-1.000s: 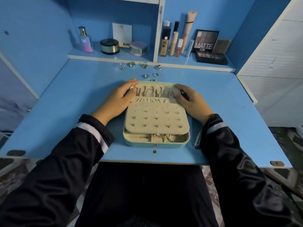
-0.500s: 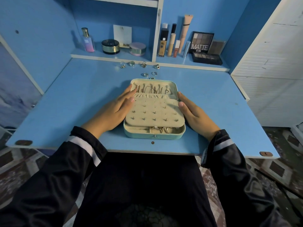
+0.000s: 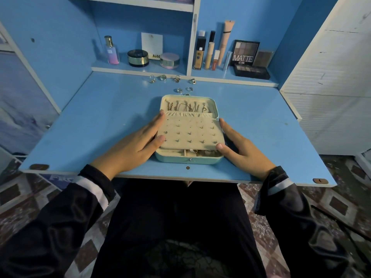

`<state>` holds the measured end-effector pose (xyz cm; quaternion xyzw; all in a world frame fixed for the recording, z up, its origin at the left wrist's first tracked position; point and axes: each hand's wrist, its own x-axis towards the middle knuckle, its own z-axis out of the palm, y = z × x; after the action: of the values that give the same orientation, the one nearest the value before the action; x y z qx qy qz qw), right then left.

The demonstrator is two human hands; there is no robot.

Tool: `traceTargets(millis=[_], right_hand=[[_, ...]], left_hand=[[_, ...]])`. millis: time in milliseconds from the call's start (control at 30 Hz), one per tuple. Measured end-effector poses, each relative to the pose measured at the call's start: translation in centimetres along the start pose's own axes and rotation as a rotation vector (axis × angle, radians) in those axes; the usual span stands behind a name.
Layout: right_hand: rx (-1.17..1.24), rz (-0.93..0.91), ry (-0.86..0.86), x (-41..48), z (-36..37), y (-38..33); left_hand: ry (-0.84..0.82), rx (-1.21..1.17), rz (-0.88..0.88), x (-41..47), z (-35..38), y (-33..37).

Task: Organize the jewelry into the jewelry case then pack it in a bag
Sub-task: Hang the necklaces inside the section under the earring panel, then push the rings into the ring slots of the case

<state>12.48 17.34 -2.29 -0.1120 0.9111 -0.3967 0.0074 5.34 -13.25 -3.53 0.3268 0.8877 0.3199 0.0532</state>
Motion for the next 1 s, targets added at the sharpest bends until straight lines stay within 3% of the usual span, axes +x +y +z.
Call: traceTargets(millis=[267, 600, 1000], right_hand=[[0.059, 0.006, -0.013, 0.0, -0.3, -0.3], [0.038, -0.009, 0.023, 0.2, -0.2, -0.1], [0.074, -0.052, 0.075, 0.6, 0.3, 0.0]], left_hand=[[-0.085, 0.078, -0.035, -0.9, -1.1, 0.5], [-0.056, 0.176, -0.050, -0.5, -1.9, 1.2], [0.074, 0.092, 0.114, -0.1, -1.4, -0.1]])
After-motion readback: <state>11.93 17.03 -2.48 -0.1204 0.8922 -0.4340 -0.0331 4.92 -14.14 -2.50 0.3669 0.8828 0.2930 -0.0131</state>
